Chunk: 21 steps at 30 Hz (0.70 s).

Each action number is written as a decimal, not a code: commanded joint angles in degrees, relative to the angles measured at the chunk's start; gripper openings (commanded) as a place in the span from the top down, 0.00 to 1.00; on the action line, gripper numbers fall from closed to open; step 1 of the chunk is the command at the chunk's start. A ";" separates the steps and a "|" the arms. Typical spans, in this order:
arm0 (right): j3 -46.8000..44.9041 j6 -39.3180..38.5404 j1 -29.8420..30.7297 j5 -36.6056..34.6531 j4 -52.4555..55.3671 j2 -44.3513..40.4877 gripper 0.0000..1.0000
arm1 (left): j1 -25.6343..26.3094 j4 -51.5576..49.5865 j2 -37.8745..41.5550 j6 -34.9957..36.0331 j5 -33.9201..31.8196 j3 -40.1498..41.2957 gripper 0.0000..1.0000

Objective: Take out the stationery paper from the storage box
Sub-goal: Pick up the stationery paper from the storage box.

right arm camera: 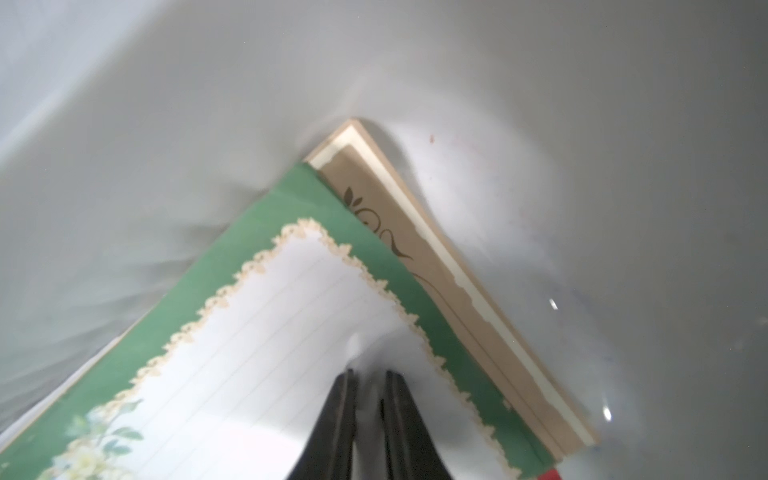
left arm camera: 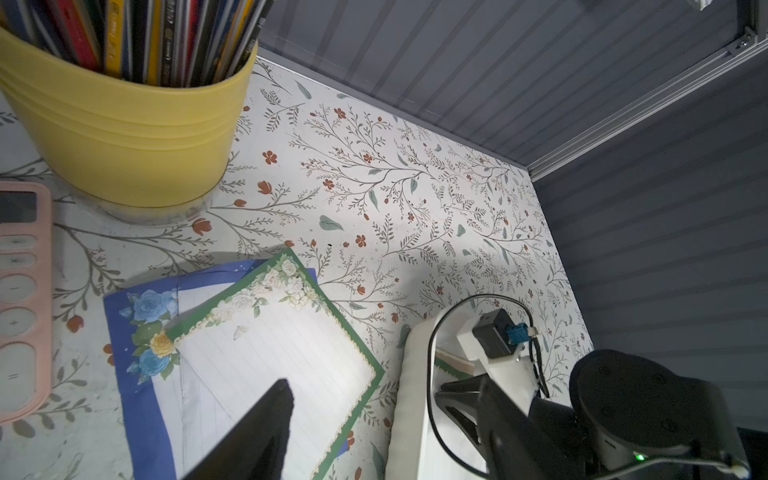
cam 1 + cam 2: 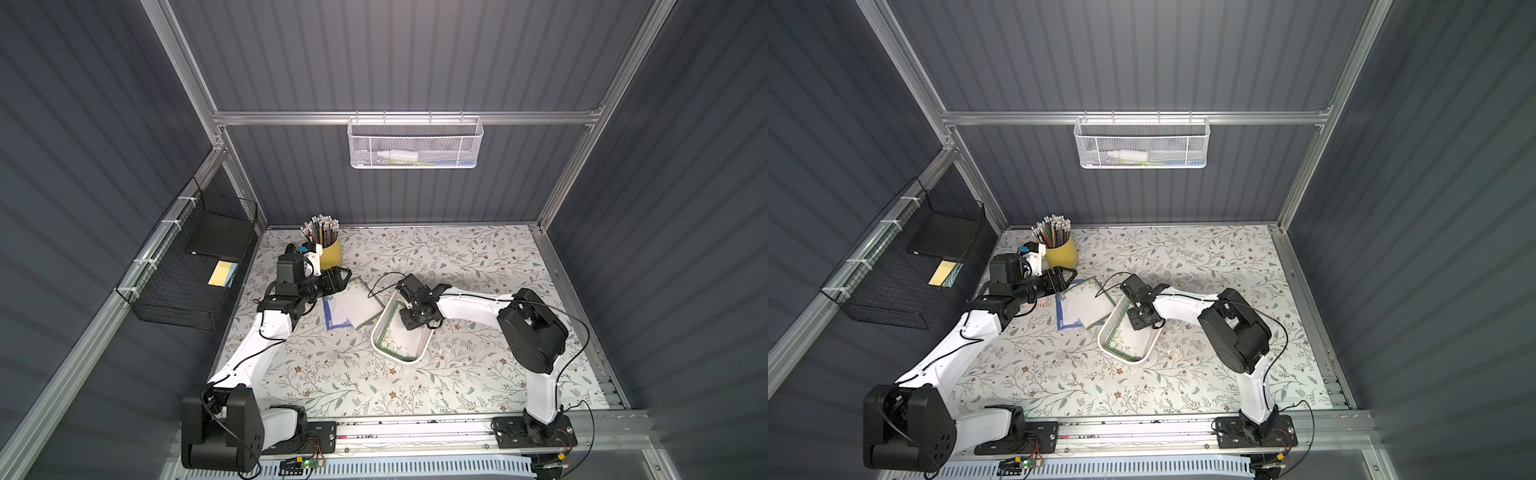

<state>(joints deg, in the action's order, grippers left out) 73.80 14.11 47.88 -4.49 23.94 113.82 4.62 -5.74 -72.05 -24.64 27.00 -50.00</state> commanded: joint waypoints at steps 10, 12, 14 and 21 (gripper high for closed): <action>2.53 -1.07 0.55 -0.86 12.11 2.94 1.00 | 0.04 -0.98 -1.77 0.65 0.90 0.49 0.27; 6.36 -1.81 0.61 -2.89 14.88 0.67 1.00 | 0.04 -1.36 -2.21 0.86 1.57 -0.20 0.27; 10.16 -2.49 0.58 -4.68 17.57 -1.22 1.00 | 0.04 -1.97 -2.63 1.17 2.34 -1.26 0.27; 17.20 -4.24 0.29 -9.10 20.31 -7.81 1.00 | 0.04 -0.03 -4.76 2.50 14.21 -5.23 0.24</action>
<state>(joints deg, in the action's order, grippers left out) 88.84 11.07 48.27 -10.26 40.97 109.86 4.62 -6.90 -76.20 -23.79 34.06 -52.86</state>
